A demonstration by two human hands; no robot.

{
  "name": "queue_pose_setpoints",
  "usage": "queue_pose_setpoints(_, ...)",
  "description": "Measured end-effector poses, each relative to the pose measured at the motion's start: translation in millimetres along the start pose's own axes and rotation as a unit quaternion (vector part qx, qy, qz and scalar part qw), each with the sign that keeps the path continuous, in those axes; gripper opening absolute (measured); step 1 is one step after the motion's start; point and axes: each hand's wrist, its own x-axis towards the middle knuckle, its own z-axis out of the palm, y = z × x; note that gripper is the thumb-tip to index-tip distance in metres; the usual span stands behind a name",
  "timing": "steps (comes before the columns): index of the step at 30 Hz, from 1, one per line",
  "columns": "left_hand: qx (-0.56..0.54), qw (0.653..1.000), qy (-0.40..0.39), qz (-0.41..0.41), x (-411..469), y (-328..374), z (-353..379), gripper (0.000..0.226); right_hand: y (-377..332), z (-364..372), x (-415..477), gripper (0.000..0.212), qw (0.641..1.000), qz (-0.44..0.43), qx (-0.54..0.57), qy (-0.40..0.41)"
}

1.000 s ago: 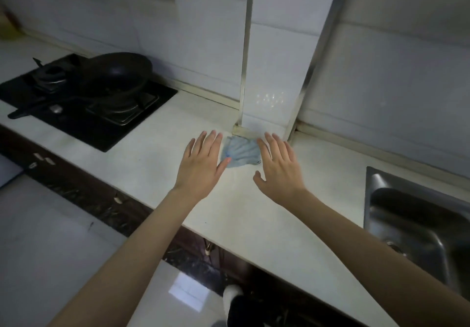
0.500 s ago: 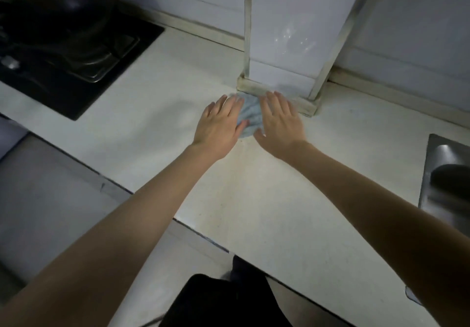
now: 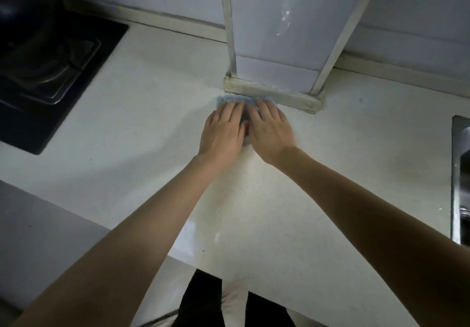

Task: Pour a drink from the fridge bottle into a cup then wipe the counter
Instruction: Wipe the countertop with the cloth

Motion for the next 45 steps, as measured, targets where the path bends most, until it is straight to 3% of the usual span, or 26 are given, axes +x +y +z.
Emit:
queue_pose_setpoints(4, -0.030, 1.000, -0.002, -0.007, 21, -6, 14, 0.050, -3, 14, 14, 0.057, 0.999, -0.001, -0.030, -0.021)
queue_pose_setpoints(8, 0.047, 0.997, -0.057, 0.017, 27, -20, 42, 0.066, -6, 24, 18, 0.067, 0.998, 0.017, -0.052, -0.031)
queue_pose_setpoints(15, 0.076, 0.995, -0.057, 0.039, 30, -25, 49, 0.070, -9, 27, 19, 0.071, 0.996, 0.026, -0.078, -0.042)
queue_pose_setpoints(20, 0.085, 0.992, -0.068, 0.061, 22, -33, 43, 0.075, -16, 24, 13, 0.063, 0.998, 0.040, -0.024, -0.035)
queue_pose_setpoints(23, 0.068, 0.993, -0.080, 0.056, 18, -40, 36, 0.074, -23, 15, 5, 0.054, 0.992, 0.110, 0.057, 0.022)
queue_pose_setpoints(26, 0.039, 0.992, -0.104, 0.051, 19, -39, 24, 0.072, -14, 12, -17, 0.052, 0.972, 0.221, 0.023, 0.071)
queue_pose_setpoints(30, 0.025, 0.989, -0.135, 0.060, 21, -21, 25, 0.070, 16, 16, -69, 0.051, 0.950, 0.306, -0.004, 0.059)
queue_pose_setpoints(35, 0.062, 0.989, -0.127, 0.039, 27, -5, 38, 0.074, 27, 21, -123, 0.054, 0.945, 0.321, 0.009, 0.054)
queue_pose_setpoints(45, 0.065, 0.980, -0.123, 0.140, 0, -21, 38, 0.065, 21, 44, -155, 0.054, 0.937, 0.340, 0.030, 0.075)
